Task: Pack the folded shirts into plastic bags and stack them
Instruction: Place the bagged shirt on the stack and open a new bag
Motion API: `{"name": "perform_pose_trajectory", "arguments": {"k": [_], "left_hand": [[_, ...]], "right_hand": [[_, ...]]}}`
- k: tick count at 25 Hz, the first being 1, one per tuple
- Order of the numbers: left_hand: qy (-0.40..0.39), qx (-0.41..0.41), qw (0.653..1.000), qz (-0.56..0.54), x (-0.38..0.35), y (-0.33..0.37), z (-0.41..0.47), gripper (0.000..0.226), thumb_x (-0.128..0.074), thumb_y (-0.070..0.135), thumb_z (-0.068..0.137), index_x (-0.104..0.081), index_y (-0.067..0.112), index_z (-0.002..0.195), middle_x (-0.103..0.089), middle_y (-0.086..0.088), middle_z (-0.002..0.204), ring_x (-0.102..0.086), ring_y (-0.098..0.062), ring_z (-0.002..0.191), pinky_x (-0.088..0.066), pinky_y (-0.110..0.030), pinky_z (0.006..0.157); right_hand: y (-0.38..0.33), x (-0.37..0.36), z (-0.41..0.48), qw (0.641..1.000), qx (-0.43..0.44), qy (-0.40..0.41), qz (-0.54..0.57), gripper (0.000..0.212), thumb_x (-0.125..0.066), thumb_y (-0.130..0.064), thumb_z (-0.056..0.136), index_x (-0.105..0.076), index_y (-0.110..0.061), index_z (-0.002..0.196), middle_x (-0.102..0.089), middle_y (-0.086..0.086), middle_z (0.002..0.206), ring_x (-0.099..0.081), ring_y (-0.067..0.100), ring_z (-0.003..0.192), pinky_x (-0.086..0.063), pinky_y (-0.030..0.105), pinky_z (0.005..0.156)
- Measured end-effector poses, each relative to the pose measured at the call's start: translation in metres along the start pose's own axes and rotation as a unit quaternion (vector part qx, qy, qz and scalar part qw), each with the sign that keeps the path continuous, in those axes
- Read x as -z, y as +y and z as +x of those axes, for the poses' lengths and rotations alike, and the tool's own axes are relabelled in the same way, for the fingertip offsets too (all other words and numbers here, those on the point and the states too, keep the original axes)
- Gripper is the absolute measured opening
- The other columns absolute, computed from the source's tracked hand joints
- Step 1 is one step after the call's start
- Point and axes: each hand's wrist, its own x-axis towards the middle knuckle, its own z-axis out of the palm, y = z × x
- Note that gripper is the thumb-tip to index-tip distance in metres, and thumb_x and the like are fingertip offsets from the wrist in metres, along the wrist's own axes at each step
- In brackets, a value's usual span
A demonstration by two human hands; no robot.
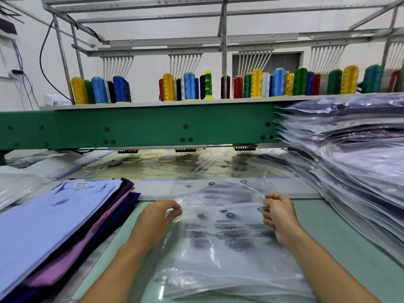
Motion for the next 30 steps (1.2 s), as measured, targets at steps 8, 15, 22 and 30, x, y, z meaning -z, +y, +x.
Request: {"name": "perform_pose_trajectory", "arguments": {"k": [8, 15, 22, 30], "left_hand": [[0.019, 0.046, 0.998, -0.024, 0.001, 0.006, -0.003, 0.054, -0.078, 0.064, 0.074, -0.045, 0.023, 0.059, -0.054, 0.010, 0.054, -0.047, -0.007, 0.054, -0.044, -0.031, 0.055], [0.046, 0.032, 0.995, -0.086, 0.002, 0.020, -0.004, 0.017, -0.071, 0.027, 0.094, -0.055, 0.033, 0.089, -0.068, 0.014, 0.075, -0.065, -0.005, 0.072, -0.057, -0.038, 0.071], [0.107, -0.091, 0.989, -0.055, 0.002, 0.019, 0.000, 0.028, -0.065, -0.008, 0.090, -0.074, 0.019, 0.091, -0.073, 0.015, 0.089, -0.069, -0.005, 0.079, -0.058, -0.034, 0.070], [-0.054, 0.017, 0.989, 0.134, 0.002, 0.016, -0.002, 0.071, -0.047, -0.002, 0.087, -0.051, 0.043, 0.141, -0.059, 0.017, 0.139, -0.060, -0.016, 0.116, -0.051, -0.035, 0.085]], "right_hand": [[0.014, -0.007, -0.012, 0.887, 0.226, -0.005, -0.403, 0.014, -0.064, -0.034, 0.093, -0.064, -0.024, 0.084, -0.049, -0.001, 0.103, -0.045, 0.018, 0.102, -0.040, 0.034, 0.088], [0.014, -0.022, -0.031, 0.752, 0.434, -0.151, -0.473, 0.020, -0.070, -0.030, 0.092, -0.052, -0.034, 0.100, -0.069, -0.014, 0.102, -0.064, 0.011, 0.098, -0.049, 0.033, 0.085], [0.019, -0.026, -0.027, 0.708, 0.467, -0.138, -0.512, 0.025, -0.050, -0.045, 0.101, -0.070, -0.036, 0.111, -0.070, -0.022, 0.112, -0.060, 0.008, 0.102, -0.047, 0.030, 0.082], [0.022, -0.019, -0.016, 0.674, 0.368, -0.057, -0.638, 0.084, -0.049, 0.011, 0.078, -0.036, -0.024, 0.153, -0.043, -0.007, 0.149, -0.036, 0.022, 0.132, -0.037, 0.032, 0.101]]}}
